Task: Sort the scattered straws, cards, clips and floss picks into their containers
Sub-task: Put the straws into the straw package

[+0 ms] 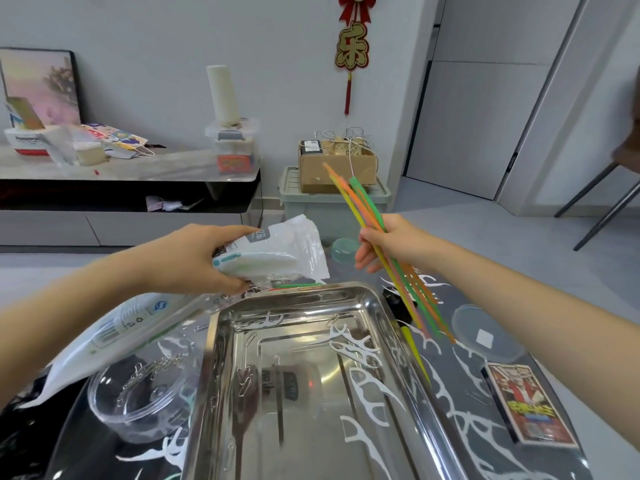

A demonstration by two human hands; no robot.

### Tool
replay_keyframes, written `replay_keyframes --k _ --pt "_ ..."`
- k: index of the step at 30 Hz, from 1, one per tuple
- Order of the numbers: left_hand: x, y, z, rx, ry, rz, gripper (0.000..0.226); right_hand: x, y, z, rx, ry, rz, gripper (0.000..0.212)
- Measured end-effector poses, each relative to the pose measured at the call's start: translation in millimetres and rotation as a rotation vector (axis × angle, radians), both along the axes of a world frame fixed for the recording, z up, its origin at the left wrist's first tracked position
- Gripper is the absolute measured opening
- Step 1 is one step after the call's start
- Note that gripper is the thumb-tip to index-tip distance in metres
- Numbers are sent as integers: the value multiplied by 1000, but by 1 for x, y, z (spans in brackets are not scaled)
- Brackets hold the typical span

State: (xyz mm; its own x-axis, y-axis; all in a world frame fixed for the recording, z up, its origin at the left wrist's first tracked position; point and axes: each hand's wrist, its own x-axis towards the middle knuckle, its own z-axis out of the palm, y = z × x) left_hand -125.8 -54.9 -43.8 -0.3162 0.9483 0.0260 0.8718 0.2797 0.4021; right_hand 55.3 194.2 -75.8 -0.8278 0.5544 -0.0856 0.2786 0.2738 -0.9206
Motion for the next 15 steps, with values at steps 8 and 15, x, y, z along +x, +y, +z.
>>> replay_keyframes --k 8,15 --pt "21 -15 19 65 1 -37 66 27 -27 32 -407 114 -57 8" --pt "51 -37 28 82 -32 -55 68 58 -59 32 -619 121 -51 20"
